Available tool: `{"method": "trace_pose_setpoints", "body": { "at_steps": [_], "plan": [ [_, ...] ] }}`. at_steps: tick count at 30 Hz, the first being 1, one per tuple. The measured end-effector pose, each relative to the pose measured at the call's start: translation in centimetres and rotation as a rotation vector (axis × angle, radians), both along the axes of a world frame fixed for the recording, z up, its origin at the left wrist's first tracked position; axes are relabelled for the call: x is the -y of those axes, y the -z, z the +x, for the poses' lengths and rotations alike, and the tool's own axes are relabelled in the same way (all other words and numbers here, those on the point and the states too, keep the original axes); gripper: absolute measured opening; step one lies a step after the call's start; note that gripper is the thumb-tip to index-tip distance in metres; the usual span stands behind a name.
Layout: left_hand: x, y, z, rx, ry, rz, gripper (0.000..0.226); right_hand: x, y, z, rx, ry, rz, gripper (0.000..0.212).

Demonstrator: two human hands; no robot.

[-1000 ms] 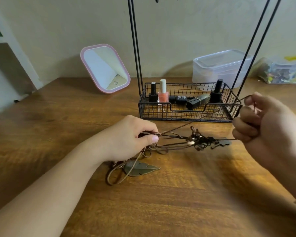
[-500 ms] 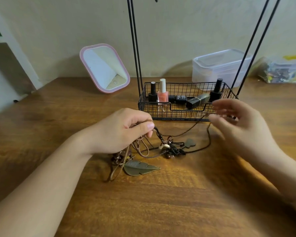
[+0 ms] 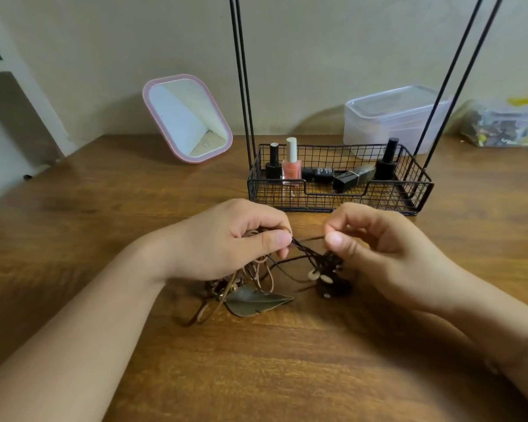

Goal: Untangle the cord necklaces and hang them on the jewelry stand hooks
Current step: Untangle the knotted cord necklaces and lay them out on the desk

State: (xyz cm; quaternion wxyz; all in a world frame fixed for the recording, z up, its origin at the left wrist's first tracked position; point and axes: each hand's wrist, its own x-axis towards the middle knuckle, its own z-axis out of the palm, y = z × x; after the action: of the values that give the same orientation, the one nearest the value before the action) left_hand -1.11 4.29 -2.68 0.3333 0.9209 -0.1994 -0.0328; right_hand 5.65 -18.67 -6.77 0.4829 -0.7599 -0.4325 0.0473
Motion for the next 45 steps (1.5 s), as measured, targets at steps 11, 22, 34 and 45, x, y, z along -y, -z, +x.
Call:
{"method": "trace_pose_setpoints", "body": {
  "at_steps": [11,22,34,45],
  "plan": [
    [-0.8,0.2,0.2,-0.03,-0.076,0.08,0.021,0.6,-0.5,0.1,-0.374,0.075,0.196,0.027],
    [-2.0,0.3,0.4,-0.138,-0.125,0.287,0.025,2.6,-1.4,0.8,0.103,0.431,-0.342,0.024],
    [-3.3,0.4,0.9,0.006,-0.438,0.348,0.016,3.6,-1.6,1.6,0.036,0.203,-0.169,0.026],
    [2.1,2.3,0.3,0.384,-0.218,0.194,0.015,3.3,-1.8,1.0,0.24,0.291,-0.48,0.02]
  ]
}}
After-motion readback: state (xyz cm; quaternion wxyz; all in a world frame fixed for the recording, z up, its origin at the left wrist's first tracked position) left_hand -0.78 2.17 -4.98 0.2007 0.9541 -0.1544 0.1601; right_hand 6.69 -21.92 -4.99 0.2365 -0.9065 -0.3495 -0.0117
